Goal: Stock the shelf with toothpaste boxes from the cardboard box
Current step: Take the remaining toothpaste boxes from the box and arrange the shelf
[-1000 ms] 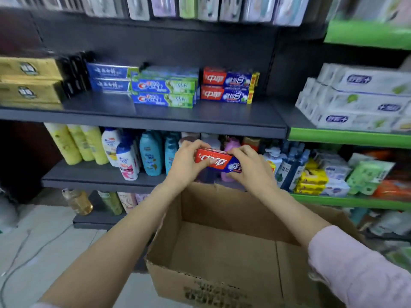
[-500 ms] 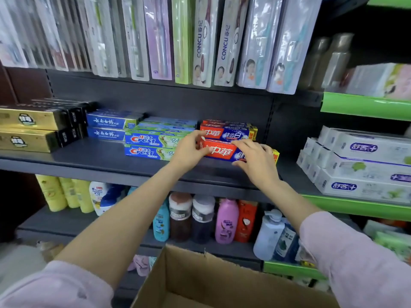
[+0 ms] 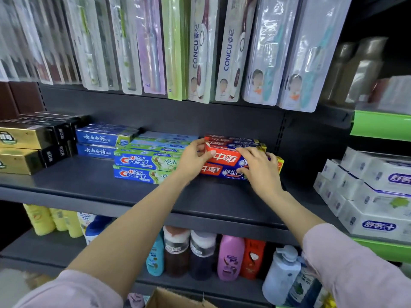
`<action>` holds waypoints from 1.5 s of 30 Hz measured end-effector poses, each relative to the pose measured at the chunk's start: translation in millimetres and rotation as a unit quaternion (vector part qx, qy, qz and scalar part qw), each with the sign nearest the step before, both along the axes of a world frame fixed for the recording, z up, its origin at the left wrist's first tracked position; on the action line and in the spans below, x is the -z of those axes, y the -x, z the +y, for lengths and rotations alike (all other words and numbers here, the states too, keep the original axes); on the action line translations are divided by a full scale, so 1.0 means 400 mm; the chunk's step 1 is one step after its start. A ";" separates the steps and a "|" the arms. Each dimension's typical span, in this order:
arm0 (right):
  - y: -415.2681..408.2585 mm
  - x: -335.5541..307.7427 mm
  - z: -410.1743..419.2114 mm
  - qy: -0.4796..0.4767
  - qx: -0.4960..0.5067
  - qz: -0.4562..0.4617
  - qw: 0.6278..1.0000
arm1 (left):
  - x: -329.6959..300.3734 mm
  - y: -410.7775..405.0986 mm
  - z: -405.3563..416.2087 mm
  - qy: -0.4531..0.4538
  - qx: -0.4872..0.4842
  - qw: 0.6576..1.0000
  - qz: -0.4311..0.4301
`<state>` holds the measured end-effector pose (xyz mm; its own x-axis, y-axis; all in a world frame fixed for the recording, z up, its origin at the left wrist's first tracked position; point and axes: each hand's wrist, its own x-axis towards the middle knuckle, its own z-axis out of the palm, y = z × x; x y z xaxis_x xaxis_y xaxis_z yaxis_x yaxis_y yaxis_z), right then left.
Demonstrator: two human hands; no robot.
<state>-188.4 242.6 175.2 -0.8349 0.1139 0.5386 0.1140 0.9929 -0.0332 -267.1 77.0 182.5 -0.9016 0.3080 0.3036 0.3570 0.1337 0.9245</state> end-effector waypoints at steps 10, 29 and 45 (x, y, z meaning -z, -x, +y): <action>0.065 -0.008 0.035 0.001 0.016 0.011 1.000 | -0.018 0.057 0.040 -0.007 -0.025 0.999 -0.023; 0.122 0.008 0.066 0.002 -0.014 0.026 1.000 | -0.082 0.149 0.110 0.001 -0.124 0.978 -0.170; 0.126 0.024 0.055 -0.009 -0.009 0.009 1.000 | -0.057 0.138 0.117 0.117 -0.147 0.975 -0.118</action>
